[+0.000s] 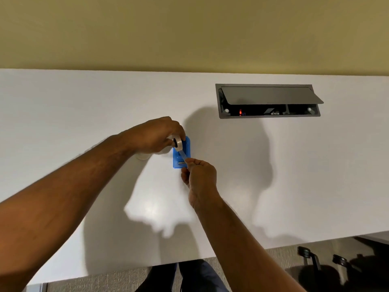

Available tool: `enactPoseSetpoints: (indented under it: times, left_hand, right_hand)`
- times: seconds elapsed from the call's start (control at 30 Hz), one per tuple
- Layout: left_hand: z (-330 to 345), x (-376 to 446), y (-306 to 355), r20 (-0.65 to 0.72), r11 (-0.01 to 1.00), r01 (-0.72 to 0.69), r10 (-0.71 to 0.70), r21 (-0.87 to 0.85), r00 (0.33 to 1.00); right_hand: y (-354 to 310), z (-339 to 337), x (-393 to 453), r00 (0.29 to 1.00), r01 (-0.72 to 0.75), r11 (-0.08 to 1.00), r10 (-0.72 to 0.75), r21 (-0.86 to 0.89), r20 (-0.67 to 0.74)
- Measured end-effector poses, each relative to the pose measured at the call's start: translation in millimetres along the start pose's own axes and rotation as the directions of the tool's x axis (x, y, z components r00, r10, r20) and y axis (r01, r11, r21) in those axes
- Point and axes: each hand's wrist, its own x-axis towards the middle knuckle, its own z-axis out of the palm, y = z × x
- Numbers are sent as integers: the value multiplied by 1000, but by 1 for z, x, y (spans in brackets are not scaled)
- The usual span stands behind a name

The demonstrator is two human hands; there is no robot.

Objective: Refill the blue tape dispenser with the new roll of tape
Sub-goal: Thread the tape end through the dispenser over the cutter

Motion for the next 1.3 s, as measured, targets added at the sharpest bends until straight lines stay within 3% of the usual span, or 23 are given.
enactPoseSetpoints:
  times: [0.17,0.33,0.7,1.3]
  left_hand:
    - [5,15,-1,13,989,-112,112,94,994]
    - [7,23,-4,13,963,-213,213,165,977]
    - [4,30,-7,92,987,-129,120,97,988]
    - [4,34,-6,95,976,-182,171,122,981]
  right_hand:
    - [10,6,-6,993,-99,983,107,157,-40]
    - [13,6,-4,991,-106,979,118,172,-60]
    - [17,7,-4,988,-139,971,149,194,-37]
    - [15,6,-2,984,-166,972,173,168,-29]
